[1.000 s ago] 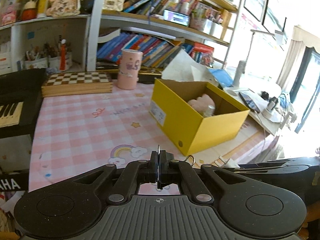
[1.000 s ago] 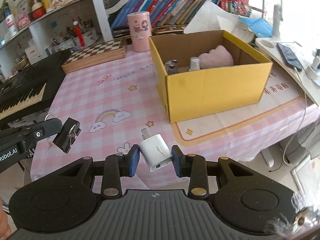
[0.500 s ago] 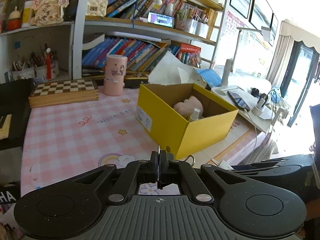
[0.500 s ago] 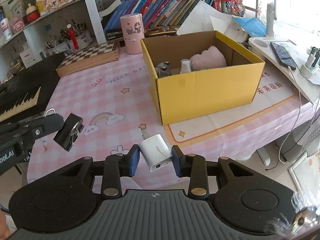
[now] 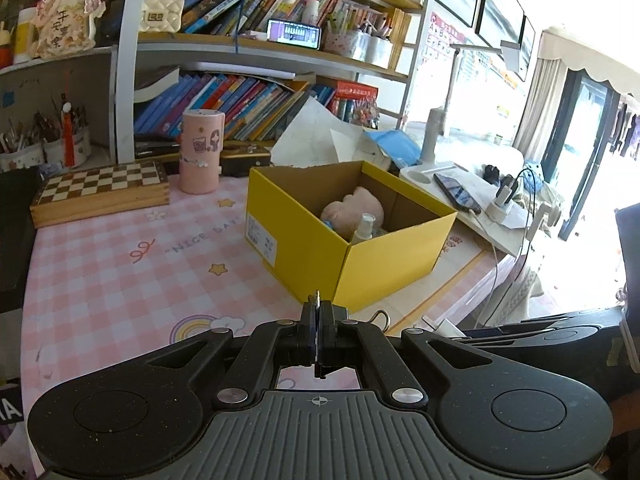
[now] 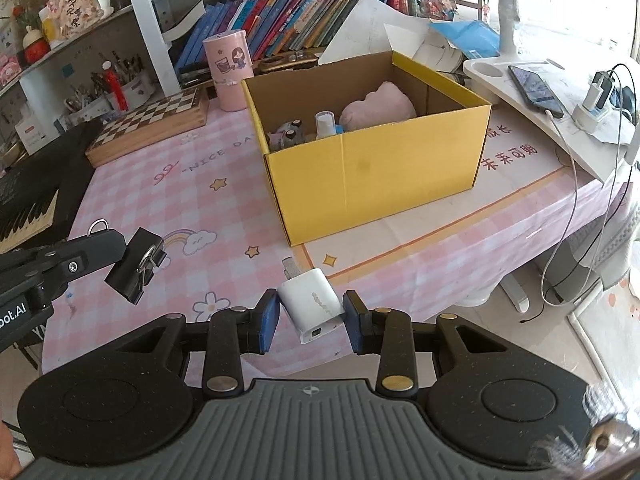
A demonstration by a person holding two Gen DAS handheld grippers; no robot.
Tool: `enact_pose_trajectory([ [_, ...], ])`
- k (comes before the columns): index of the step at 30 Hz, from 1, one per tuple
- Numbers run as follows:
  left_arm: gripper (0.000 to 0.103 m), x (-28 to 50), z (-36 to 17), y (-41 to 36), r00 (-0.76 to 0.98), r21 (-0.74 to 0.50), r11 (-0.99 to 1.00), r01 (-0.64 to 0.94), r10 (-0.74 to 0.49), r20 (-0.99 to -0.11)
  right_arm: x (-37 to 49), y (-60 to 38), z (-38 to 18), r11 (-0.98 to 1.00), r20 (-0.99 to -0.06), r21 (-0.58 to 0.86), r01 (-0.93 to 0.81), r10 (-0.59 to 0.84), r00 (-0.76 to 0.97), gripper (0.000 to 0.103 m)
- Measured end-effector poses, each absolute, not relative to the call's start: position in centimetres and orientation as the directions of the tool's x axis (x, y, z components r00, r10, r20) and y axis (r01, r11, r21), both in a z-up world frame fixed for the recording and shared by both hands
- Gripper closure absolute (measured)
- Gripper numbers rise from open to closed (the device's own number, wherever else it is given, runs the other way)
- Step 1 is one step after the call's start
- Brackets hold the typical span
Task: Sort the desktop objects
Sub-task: 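Carry the binder clip in the left tool while the right tool carries the charger cube to the box, then release the binder clip into the yellow box while the right tool drops the charger cube in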
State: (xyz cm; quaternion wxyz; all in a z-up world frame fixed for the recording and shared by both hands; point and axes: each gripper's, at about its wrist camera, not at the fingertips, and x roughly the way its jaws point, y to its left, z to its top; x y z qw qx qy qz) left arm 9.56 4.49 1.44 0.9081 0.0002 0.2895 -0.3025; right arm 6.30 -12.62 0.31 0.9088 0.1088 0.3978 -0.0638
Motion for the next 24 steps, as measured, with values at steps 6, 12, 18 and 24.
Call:
enact_pose_trajectory([
  [6,0.103,9.9,1.4,3.6,0.643,-0.176,0.814,0.554,-0.553,-0.53,6.7,-13.2,0.3,0.968,-0.741,0.146,0.207,-0.032,0.671,0.071],
  [12,0.103,10.4,1.5,2.1,0.645,-0.171,0.815,0.553,-0.549,-0.531,7.2,-14.4,0.0,0.967,-0.749,0.15,0.205,-0.024,0.662,0.071],
  [18,0.103,11.6,2.1,-0.6,0.664,-0.16,0.823,0.546,-0.541,-0.517,8.2,-17.0,-0.2,0.968,-0.745,0.156,0.196,-0.015,0.667,0.071],
  [24,0.103,13.2,3.6,-4.0,0.697,-0.133,0.832,0.539,-0.529,-0.485,10.2,-20.9,1.1,0.967,-0.71,0.178,0.182,-0.002,0.704,0.071],
])
